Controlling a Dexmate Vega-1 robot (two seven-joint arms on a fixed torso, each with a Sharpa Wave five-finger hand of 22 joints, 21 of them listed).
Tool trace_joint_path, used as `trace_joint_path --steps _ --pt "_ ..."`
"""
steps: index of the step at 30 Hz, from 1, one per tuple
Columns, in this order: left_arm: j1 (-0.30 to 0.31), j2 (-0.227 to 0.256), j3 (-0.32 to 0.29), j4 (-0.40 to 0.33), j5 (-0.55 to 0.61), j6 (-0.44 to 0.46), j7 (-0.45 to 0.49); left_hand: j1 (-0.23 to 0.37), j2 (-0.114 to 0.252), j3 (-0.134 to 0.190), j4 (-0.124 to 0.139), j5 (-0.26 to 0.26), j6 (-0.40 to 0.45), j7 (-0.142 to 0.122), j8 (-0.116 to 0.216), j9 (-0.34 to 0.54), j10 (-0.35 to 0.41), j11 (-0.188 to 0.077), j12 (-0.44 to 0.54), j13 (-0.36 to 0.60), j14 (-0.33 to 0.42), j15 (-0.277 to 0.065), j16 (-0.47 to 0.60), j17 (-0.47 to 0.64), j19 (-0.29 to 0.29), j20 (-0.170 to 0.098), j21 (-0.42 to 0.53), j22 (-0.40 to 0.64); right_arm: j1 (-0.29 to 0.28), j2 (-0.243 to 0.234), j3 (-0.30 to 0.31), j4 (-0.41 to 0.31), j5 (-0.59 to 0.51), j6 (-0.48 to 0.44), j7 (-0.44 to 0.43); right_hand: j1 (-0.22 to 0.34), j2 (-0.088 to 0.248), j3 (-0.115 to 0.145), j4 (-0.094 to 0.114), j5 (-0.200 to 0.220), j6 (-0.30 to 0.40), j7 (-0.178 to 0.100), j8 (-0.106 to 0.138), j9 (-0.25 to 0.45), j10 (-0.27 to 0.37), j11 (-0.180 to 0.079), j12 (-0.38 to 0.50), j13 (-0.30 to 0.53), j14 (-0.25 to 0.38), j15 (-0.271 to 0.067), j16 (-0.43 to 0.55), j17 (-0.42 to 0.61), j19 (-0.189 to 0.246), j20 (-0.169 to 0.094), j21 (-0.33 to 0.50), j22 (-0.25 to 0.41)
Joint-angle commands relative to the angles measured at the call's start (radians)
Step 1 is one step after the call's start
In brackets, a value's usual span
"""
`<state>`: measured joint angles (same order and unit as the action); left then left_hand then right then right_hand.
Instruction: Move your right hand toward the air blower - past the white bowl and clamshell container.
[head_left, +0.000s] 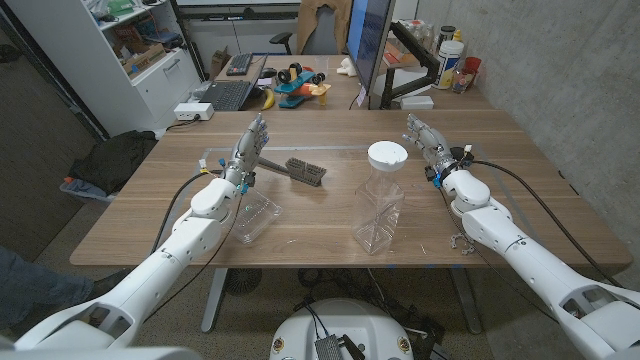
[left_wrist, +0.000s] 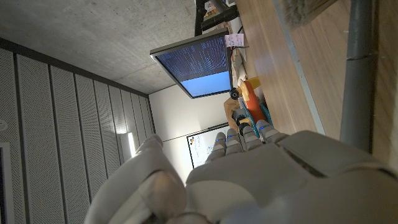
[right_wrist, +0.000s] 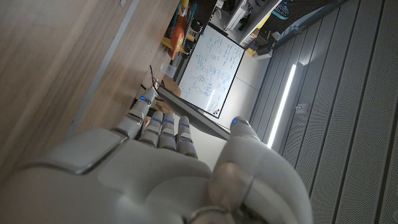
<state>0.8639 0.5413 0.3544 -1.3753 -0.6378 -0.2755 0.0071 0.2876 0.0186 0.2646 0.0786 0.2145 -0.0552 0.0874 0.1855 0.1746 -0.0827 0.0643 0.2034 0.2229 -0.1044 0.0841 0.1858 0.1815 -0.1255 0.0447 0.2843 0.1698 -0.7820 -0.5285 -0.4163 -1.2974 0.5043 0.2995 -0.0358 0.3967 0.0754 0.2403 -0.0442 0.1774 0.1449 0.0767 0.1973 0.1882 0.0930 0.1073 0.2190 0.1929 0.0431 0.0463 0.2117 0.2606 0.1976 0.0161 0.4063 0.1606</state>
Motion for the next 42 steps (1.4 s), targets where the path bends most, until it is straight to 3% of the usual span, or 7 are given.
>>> trace_joint_path --steps 1,18,42 --pt "-0.003 0.01 -0.005 -0.013 0.001 0.012 0.006 0.006 0.006 0.0 -0.007 -0.001 0.01 0.003 0.006 0.005 -0.002 -0.001 0.006 -0.001 0.002 0.0 0.007 0.002 0.002 0.005 -0.004 0.006 0.018 -0.011 -0.012 0.005 -0.049 0.002 -0.019 -0.002 0.007 0.002 -0.008 0.005 0.006 -0.011 0.004 0.002 0.01 0.004 0.001 0.003 0.005 -0.003 0.006 0.002 0.009 0.001 -0.005 0.005" --pt "-0.003 0.012 -0.015 -0.014 -0.021 0.008 -0.015 0.007 0.009 0.0 -0.011 -0.003 0.022 0.001 0.009 0.005 -0.001 0.001 0.006 -0.006 0.002 0.0 0.006 0.002 0.004 0.004 -0.011 0.006 0.036 -0.015 -0.028 0.03 -0.146 0.037 -0.081 -0.002 -0.002 -0.006 -0.019 0.008 0.029 -0.032 0.009 0.002 0.045 -0.012 0.008 0.004 0.034 -0.016 0.014 -0.009 0.022 0.0 -0.02 0.005" --pt "0.0 0.024 -0.009 -0.037 0.0 0.018 -0.002 0.008 0.012 -0.001 -0.015 -0.005 0.025 0.001 0.007 0.004 0.0 -0.002 0.007 -0.011 0.003 -0.001 0.005 0.002 0.004 0.008 -0.021 0.006 0.033 -0.078 -0.031 -0.032 -0.25 -0.018 -0.148 -0.013 -0.012 -0.016 -0.022 0.012 0.034 -0.044 0.008 0.002 0.062 -0.02 0.009 0.004 0.042 -0.024 0.015 -0.014 0.033 -0.004 -0.032 0.006"
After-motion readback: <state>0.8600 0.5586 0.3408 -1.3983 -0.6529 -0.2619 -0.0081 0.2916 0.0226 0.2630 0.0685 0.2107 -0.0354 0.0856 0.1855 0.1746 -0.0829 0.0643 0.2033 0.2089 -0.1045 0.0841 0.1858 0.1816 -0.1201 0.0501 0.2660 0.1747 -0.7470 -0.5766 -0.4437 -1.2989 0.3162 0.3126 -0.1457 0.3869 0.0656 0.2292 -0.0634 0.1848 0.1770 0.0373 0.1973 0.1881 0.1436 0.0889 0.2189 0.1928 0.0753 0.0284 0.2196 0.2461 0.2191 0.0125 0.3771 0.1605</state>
